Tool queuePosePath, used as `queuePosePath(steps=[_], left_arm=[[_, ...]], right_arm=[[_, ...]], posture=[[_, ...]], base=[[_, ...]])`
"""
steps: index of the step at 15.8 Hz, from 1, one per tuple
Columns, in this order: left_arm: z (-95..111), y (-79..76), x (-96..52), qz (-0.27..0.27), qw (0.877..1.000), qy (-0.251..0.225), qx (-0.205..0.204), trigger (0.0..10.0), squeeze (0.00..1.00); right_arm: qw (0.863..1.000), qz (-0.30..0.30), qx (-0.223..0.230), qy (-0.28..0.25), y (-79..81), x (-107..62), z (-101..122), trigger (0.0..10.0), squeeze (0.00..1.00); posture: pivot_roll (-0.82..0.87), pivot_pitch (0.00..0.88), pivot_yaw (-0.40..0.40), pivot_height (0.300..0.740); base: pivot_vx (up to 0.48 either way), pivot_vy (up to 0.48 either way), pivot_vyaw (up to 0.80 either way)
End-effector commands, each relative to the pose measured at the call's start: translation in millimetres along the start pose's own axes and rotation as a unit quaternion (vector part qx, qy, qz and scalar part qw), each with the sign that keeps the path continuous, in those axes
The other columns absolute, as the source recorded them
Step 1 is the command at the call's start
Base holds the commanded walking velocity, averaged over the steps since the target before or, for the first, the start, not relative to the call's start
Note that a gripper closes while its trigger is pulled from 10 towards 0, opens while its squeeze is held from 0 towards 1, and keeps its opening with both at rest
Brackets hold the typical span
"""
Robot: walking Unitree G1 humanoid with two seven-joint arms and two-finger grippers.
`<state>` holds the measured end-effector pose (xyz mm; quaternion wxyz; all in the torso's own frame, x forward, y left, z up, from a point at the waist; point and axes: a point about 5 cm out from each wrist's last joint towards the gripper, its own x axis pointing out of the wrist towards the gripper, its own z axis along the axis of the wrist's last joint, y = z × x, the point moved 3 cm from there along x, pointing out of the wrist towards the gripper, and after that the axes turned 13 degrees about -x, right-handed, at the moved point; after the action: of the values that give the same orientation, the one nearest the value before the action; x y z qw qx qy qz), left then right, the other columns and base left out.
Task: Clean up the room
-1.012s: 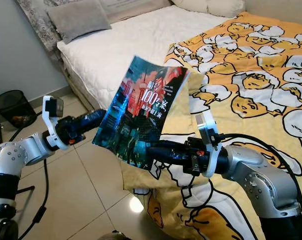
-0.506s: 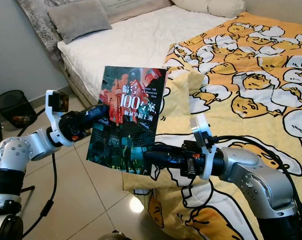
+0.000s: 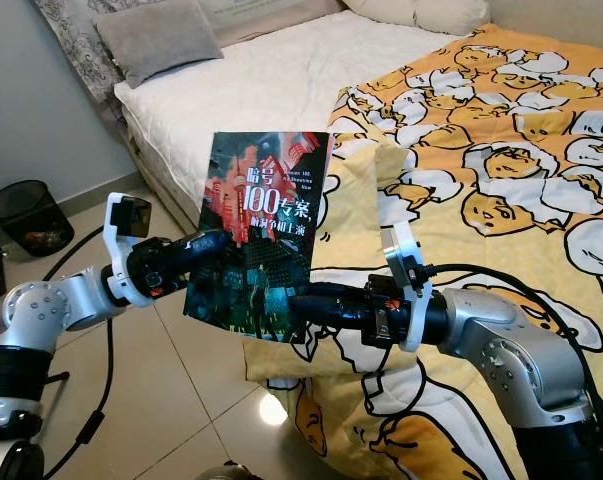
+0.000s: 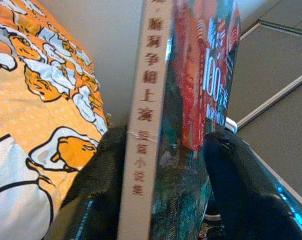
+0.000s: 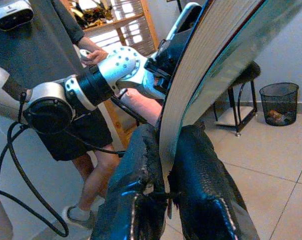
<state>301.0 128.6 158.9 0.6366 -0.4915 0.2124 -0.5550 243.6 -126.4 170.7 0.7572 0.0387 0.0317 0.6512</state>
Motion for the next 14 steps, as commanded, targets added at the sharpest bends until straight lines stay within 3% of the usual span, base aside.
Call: queuePosePath(steps=[1,6,7,8,9,10,12,13,14], left_arm=[[-1,-4.4,-0.5,-0.002,1.0,0.005,0.01,0.0,0.0],[4,-8.1,-4.3,0.003,0.999,-0.014,0.031,0.0,0.0],[4,-8.8,-4.0,0.007,0.999,-0.015,0.029,0.0,0.0],[4,-8.4,-4.0,0.009,0.999,-0.016,0.029,0.0,0.0],[3,-8.7,-4.1,0.009,0.999,-0.017,0.031,0.0,0.0],[3,-10.3,-4.1,0.005,0.999,-0.019,0.035,0.0,0.0],[3,-11.5,-3.8,0.003,0.999,-0.02,0.039,0.0,0.0],[6,-13.3,-3.0,0.001,0.998,-0.025,0.049,0.0,0.0],[8,-14.0,-2.8,0.003,0.998,-0.028,0.054,0.0,0.0]], right_arm=[[0.999,0.006,-0.032,-0.016,-2.5,4.3,12,0.0,0.0],[0.999,0.002,-0.033,-0.016,-5.3,5.0,13,0.0,0.0],[0.999,0.001,-0.032,-0.016,-6.3,5.2,13,1.4,0.0],[0.999,0.001,-0.032,-0.015,-6.6,5.3,13,3.8,0.0],[0.999,-0.001,-0.033,-0.014,-7.3,5.3,13,5.4,0.0],[0.999,-0.004,-0.036,-0.012,-8.6,5.4,12,10.0,0.0],[0.999,-0.011,-0.04,-0.012,-10.4,5.5,13,10.0,0.0],[0.999,-0.021,-0.031,-0.013,-13.0,4.5,11,10.0,0.99],[0.999,-0.025,-0.026,-0.012,-13.5,3.9,10,10.0,1.0]], posture=[[0.01,0.0,0.128,0.74],[0.02,0.0,0.124,0.74],[0.02,0.0,0.122,0.74],[0.02,0.0,0.122,0.74],[0.02,0.0,0.122,0.74],[0.02,0.0,0.122,0.74],[0.02,0.0,0.124,0.74],[0.01,0.0,0.123,0.74],[0.01,0.0,0.123,0.74]], base=[[0.0,0.0,0.0],[0.0,0.0,0.0],[0.0,0.0,0.0],[0.0,0.0,0.0],[0.0,0.0,0.0],[0.0,0.0,0.0],[0.0,0.0,0.0],[0.0,0.0,0.0],[0.0,0.0,0.0]])
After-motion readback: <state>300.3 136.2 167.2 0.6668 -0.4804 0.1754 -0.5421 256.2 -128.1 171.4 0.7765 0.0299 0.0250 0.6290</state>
